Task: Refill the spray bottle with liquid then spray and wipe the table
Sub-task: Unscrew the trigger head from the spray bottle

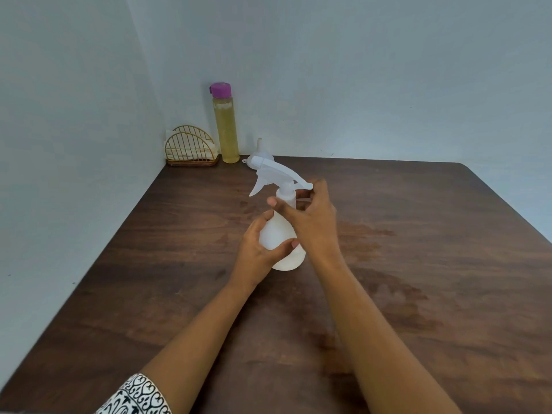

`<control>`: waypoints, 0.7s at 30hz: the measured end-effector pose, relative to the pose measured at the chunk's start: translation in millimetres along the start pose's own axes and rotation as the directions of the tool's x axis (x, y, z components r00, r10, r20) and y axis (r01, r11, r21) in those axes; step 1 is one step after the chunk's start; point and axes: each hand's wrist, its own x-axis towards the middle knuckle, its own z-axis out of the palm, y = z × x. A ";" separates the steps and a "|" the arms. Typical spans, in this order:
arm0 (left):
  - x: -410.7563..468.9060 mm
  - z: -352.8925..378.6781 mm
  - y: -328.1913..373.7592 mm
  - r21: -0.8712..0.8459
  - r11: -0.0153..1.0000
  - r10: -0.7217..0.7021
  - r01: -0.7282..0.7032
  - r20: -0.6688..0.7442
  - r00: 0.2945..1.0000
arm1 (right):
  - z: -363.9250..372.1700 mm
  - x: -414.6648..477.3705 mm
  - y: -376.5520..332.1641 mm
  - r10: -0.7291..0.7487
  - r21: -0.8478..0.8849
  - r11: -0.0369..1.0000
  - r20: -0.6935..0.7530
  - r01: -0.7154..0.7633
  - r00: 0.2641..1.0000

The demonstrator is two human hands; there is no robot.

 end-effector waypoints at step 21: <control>2.3 -0.1 -1.9 -0.038 0.999 0.023 -0.022 0.027 0.999 | 1.4 -3.6 11.7 -0.074 0.086 0.994 0.024 0.072 0.997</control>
